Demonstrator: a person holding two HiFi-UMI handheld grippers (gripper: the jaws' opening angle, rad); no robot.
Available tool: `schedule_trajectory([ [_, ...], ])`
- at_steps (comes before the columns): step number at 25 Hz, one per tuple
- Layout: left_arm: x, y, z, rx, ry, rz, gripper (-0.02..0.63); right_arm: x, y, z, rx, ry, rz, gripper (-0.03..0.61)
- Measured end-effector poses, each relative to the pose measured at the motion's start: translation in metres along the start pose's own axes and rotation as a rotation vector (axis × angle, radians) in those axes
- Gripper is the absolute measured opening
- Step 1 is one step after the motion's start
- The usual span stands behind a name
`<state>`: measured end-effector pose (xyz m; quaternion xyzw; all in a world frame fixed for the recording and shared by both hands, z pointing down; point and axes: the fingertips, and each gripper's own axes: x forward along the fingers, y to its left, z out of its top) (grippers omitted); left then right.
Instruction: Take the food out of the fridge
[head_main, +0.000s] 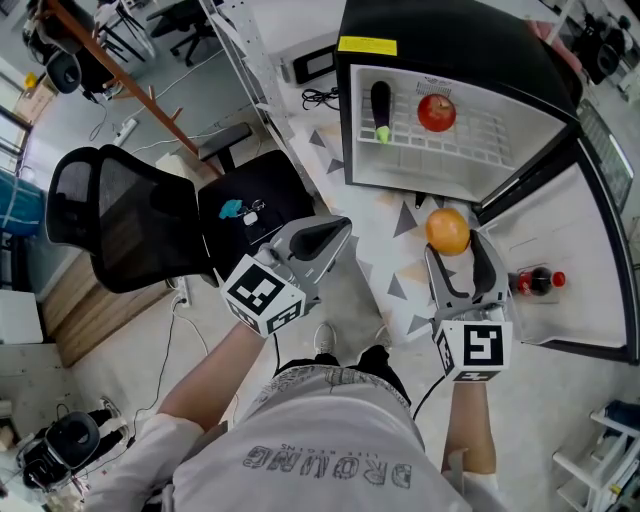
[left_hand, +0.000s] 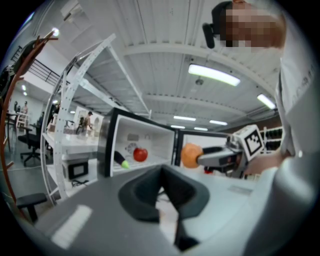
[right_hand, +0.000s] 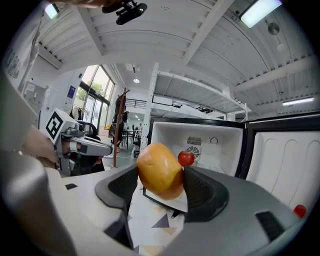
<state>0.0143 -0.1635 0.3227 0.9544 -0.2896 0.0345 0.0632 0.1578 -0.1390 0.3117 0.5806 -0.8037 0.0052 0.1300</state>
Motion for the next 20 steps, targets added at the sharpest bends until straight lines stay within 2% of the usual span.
schedule_trajectory([
  [20, 0.0051, 0.0047, 0.0038, 0.002, -0.004, 0.006, 0.006, 0.0048, -0.0038, 0.0001, 0.002, 0.006, 0.012, 0.278],
])
